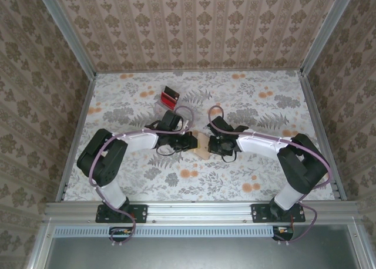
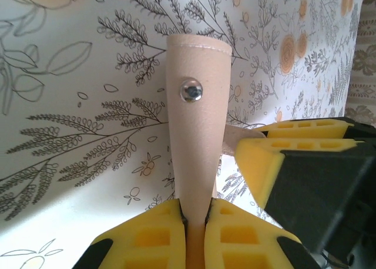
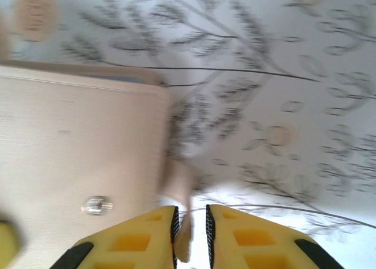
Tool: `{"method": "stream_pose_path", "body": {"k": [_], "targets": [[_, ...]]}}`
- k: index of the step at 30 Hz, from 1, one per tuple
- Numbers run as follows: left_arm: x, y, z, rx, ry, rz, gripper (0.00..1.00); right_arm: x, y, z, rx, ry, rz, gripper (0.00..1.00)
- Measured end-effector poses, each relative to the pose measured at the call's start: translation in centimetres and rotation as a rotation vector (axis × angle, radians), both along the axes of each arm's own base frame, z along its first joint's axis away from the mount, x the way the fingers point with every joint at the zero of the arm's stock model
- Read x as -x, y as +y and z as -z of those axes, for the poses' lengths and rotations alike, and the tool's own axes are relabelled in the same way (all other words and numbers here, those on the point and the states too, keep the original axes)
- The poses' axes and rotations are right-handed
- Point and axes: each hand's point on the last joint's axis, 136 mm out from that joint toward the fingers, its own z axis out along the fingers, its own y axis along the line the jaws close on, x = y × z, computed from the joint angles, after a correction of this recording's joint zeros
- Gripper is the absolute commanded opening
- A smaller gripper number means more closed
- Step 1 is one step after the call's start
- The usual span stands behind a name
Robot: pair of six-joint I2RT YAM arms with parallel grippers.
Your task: Take the credit cards out of the card holder
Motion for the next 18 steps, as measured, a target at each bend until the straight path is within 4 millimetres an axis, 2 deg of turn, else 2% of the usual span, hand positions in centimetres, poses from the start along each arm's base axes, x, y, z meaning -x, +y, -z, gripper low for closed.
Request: {"method": "stream_pose_path", "body": {"k": [4,8,14,18], "targets": [[-0.1,0.1,0.0,-0.006,-0.007,-0.006,0.00,0.4,-1.2,0.3,0.055,0.012,0.015,0.24],[-0.2,0.1,0.1,-0.007,-0.007,-0.007,0.00,0.1,-0.8,0.2,0.034,0.002,0.013,0.30],[-0.2,0.1,0.1,-0.011,-0.009,-0.009,0.17,-0.7,0.7,-0.4,-0.044,-0.023,0.000,0.24],[0.0,0.4,0.4,-0.028,0.000,-0.012,0.35,-1.0,1.1,-0.6,-0.059,-0.035,-0.004,0.22]]}}
